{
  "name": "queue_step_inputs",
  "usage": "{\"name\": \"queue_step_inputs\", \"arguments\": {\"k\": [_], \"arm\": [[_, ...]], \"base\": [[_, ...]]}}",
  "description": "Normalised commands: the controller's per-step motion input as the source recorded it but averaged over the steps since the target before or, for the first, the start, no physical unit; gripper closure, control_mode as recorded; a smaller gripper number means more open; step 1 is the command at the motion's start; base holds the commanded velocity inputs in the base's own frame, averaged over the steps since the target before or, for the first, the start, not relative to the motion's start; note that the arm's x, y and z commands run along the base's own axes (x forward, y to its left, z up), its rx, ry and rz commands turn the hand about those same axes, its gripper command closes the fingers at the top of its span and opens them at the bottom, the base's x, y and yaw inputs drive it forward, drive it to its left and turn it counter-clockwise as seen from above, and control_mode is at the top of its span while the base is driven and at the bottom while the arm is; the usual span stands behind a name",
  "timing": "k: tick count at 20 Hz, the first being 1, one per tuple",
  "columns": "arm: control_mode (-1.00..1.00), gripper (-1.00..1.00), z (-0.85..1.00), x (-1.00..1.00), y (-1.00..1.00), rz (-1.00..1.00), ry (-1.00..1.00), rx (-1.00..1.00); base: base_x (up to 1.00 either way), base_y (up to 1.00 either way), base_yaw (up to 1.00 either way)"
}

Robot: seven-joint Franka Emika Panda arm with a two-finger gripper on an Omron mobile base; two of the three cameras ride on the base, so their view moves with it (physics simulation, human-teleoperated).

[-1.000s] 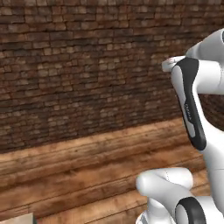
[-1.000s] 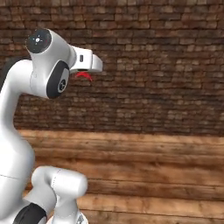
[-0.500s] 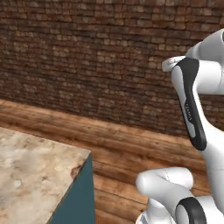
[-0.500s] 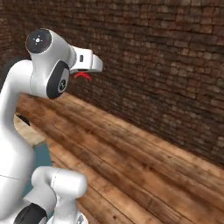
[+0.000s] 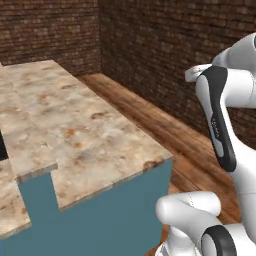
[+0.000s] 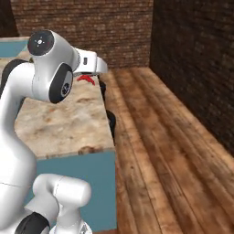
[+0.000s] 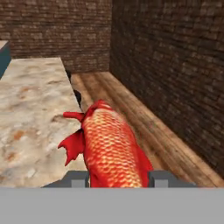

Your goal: Open the fridge, remove the mango, avocado, and fish, and place them on any counter.

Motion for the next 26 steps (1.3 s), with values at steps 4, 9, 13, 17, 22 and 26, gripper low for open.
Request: {"name": "queue_step_inputs", "arguments": {"k": [4, 9, 13, 17, 22, 26], "arm": [[1.00, 1.00, 0.00, 0.00, 0.00, 0.00, 0.00, 0.00], [1.00, 1.00, 0.00, 0.00, 0.00, 0.00, 0.00, 0.00], [1.00, 1.00, 0.00, 0.00, 0.00, 0.00, 0.00, 0.00], [-1.00, 1.00, -0.15, 0.44, 0.00, 0.05, 0.18, 0.00], [-1.00, 1.00, -0.89, 1.00, 0.00, 0.14, 0.60, -0.04], [-1.00, 1.00, -1.00, 0.82, 0.00, 0.12, 0.62, -0.11]], "base": [[-0.02, 0.10, 0.87], [0.94, -0.01, 0.15], [0.15, 0.00, 0.00], [0.16, 0.00, 0.00], [0.00, 0.00, 0.00], [0.00, 0.00, 0.00]]}}
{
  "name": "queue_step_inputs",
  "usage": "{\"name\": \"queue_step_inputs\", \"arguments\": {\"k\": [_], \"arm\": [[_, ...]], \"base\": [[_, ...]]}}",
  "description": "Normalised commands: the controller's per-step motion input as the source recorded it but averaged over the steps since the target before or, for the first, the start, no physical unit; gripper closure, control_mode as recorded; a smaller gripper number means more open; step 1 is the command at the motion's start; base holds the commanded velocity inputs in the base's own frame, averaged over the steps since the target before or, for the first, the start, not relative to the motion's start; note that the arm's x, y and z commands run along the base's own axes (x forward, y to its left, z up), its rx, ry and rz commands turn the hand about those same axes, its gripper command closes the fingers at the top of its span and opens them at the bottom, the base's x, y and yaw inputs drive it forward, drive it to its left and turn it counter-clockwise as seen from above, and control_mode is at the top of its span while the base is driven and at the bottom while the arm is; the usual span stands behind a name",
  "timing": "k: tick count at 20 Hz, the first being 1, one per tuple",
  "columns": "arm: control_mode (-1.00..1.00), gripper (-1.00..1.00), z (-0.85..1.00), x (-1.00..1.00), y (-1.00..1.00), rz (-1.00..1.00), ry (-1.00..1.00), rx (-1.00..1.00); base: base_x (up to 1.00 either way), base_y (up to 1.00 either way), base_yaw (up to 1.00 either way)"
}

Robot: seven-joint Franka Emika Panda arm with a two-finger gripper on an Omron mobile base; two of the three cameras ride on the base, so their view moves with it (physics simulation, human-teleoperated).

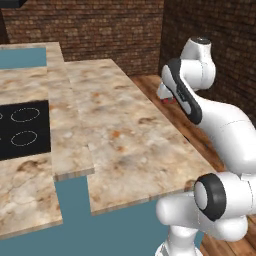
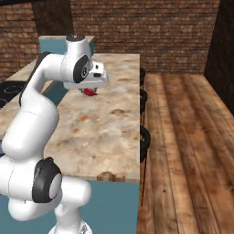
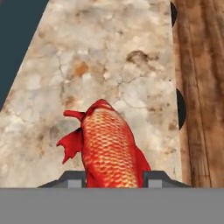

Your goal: Open the fridge, remove the mango, avocado, and fish, and place them on any counter.

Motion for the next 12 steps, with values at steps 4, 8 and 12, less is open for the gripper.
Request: {"name": "queue_step_inputs", "arguments": {"k": [4, 8, 12], "arm": [[-1.00, 1.00, -1.00, 0.27, 0.01, 0.02, 0.47, -0.08], [-1.00, 1.00, -1.00, -0.06, -0.03, 0.01, 0.01, 0.16], [-1.00, 1.00, -1.00, 0.02, -0.03, 0.00, -0.07, 0.25]], "base": [[0.00, 0.00, 0.00], [0.00, 0.00, 0.00], [0.00, 0.00, 0.00]]}}
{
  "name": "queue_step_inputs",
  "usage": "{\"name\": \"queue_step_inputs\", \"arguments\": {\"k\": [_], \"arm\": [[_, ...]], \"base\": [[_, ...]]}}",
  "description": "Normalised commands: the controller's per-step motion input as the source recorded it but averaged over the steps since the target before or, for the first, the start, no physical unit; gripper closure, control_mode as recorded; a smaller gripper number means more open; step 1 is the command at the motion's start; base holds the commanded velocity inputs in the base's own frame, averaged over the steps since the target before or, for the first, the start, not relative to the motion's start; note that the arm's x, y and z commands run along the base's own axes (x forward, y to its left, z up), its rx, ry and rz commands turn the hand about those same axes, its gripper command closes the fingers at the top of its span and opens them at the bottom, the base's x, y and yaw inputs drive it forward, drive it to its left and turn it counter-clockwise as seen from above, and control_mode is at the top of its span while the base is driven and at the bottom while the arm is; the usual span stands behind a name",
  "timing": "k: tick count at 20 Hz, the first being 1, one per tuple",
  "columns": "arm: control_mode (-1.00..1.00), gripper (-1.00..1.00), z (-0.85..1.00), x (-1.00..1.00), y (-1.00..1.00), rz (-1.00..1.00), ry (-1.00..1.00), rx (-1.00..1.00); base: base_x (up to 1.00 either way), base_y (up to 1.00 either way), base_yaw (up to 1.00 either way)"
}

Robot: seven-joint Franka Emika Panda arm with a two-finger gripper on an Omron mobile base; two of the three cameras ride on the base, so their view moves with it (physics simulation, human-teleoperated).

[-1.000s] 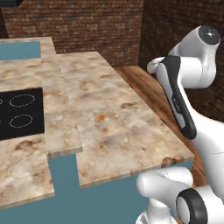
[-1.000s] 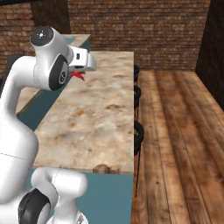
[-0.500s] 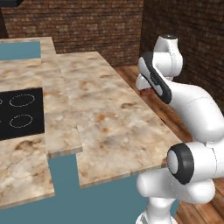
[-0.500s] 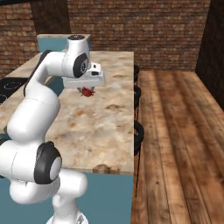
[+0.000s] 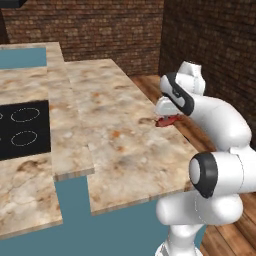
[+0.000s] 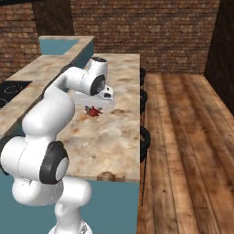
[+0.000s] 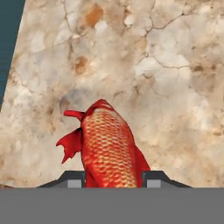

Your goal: Open the fridge, remove the mango, avocado, and fish, and place them on any counter.

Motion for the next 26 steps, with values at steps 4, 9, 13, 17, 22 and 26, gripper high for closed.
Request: {"name": "queue_step_inputs", "arguments": {"k": [4, 9, 13, 17, 22, 26], "arm": [[-1.00, 1.00, -1.00, 0.22, 0.00, 0.00, 0.11, 0.05], [-1.00, 1.00, -1.00, 0.23, 0.15, 0.00, 0.08, -0.01], [-1.00, 1.00, -1.00, 0.10, 0.35, 0.00, 0.00, -0.01], [-1.00, 1.00, -1.00, 0.07, 0.33, 0.04, 0.00, 0.00], [-1.00, -1.00, -0.90, 0.19, 0.33, 0.05, -0.04, 0.00], [-1.00, -1.00, -0.16, 0.01, 0.10, 0.03, -0.18, 0.01]], "base": [[0.00, 0.00, 0.00], [0.00, 0.00, 0.00], [0.00, 0.00, 0.00], [0.00, 0.00, 0.00], [0.00, 0.00, 0.00], [0.00, 0.00, 0.00]]}}
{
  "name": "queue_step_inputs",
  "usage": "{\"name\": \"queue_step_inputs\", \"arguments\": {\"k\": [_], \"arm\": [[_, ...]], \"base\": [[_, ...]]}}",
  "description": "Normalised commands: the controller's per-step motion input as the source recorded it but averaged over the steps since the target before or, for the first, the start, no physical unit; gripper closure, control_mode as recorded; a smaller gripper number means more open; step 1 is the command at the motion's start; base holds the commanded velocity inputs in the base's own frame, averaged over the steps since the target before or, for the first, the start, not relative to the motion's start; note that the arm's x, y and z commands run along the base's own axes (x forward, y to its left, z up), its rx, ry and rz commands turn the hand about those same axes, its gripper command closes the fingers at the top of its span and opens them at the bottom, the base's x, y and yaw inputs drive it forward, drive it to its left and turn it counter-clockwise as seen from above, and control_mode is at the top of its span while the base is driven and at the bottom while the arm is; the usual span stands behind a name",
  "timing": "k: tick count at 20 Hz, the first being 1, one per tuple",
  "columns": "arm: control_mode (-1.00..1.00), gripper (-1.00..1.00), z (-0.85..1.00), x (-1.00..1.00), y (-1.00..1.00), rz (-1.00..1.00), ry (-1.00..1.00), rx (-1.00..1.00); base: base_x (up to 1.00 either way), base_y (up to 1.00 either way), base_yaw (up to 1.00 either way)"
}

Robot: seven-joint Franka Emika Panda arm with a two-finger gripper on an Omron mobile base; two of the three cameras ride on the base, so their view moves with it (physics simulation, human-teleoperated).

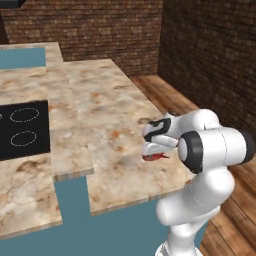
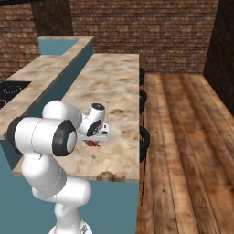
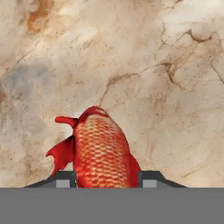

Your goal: Open the fridge, remove the mango, avocado, and fish, and place them on any counter.

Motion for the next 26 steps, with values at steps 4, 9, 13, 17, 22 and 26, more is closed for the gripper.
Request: {"name": "queue_step_inputs", "arguments": {"k": [4, 9, 13, 17, 22, 26], "arm": [[-1.00, -1.00, 0.38, -0.12, 0.02, 0.10, -0.17, 0.00], [-1.00, -1.00, 0.37, -0.03, 0.31, 0.06, -0.31, -0.09], [-1.00, -1.00, 0.93, -0.13, 0.04, 0.01, -0.18, 0.00], [-1.00, -1.00, 0.99, -0.34, -0.01, 0.00, -0.10, 0.00], [-1.00, -1.00, 0.93, -0.17, 0.00, 0.00, -0.04, 0.00], [-1.00, -1.00, 0.71, 0.00, 0.00, 0.00, -0.01, 0.00]], "base": [[0.00, 0.00, 0.00], [0.00, 0.00, 0.00], [0.00, 0.00, 0.00], [0.00, 0.00, 0.00], [0.00, 0.00, 0.00], [0.00, 0.00, 0.00]]}}
